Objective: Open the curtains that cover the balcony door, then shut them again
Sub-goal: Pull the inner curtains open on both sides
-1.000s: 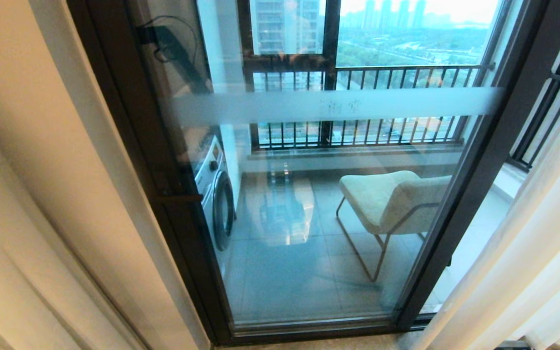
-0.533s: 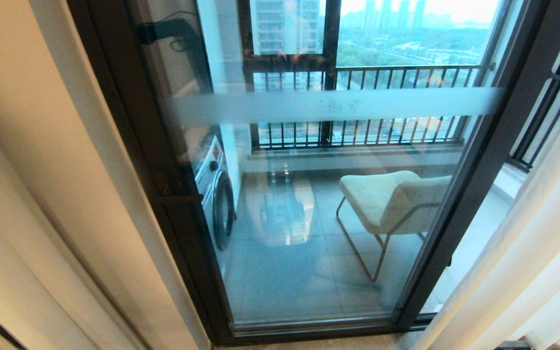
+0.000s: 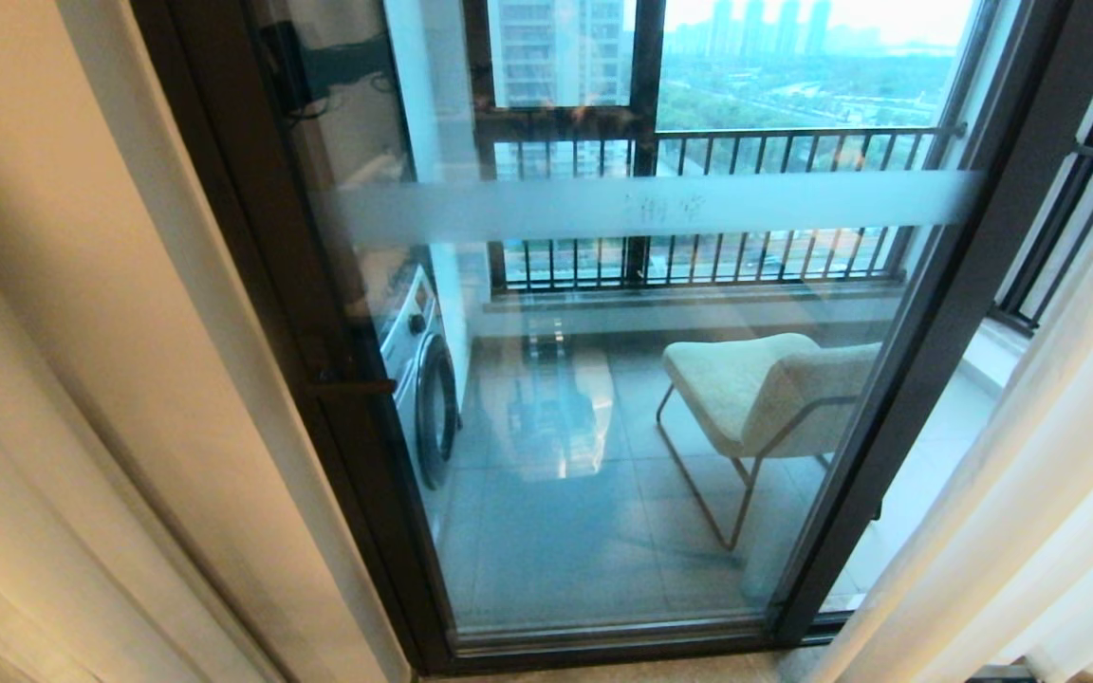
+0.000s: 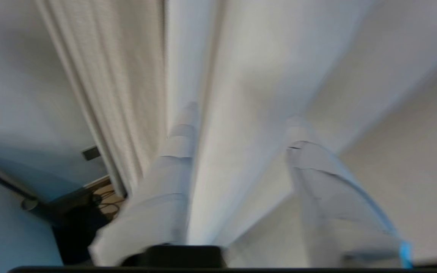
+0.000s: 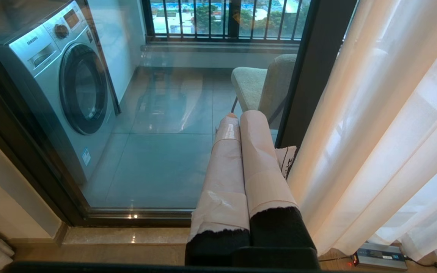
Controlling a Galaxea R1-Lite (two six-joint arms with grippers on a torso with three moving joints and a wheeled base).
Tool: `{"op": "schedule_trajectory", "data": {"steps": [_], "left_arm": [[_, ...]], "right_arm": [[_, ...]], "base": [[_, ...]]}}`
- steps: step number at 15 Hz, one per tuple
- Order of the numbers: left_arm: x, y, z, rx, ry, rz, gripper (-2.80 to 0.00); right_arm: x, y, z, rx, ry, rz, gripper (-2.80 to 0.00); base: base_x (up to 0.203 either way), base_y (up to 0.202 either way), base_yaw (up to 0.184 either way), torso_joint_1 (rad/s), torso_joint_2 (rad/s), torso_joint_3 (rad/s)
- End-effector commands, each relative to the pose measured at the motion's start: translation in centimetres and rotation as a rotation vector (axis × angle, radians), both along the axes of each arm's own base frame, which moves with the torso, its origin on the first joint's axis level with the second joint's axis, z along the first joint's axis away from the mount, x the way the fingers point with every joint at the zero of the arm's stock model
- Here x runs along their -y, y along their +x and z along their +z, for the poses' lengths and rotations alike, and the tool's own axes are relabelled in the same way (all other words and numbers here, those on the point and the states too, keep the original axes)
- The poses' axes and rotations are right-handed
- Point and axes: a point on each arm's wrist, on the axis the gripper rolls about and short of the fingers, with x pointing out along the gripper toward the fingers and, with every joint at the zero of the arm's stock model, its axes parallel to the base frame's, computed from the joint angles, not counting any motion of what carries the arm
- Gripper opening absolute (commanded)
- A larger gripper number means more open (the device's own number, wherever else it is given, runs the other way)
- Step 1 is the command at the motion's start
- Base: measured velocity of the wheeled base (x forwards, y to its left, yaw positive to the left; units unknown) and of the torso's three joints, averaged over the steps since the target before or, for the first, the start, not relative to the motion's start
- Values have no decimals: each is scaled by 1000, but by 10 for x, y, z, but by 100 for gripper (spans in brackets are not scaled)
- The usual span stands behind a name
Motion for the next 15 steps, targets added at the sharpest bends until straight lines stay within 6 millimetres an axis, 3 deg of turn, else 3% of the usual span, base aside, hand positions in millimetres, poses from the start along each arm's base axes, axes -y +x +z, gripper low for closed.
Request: {"op": "schedule_trajectory", "data": {"steps": [1,5,8,11,15], "left_arm": [[18,-11,6,29,18,-39,-280],[47,-29,-4,24,14,-179,-280],[82,-58,-26,6,34,-358,-280],[114,-101,-55,25,92,-558,-280],[134,-161,-98,85,214,-854,-280]], "right_arm": [[0,0,0,-1,-1,1,-280],[0,0,0,-1,-1,1,-280],[0,0,0,-2,0,1,-280],[0,0,0,-1,-1,1,-280],[0,0,0,-1,1,1,-280]], "base": [[0,0,0,0,0,0],[0,0,0,0,0,0],[0,0,0,0,0,0],[0,0,0,0,0,0],[0,0,0,0,0,0]]}}
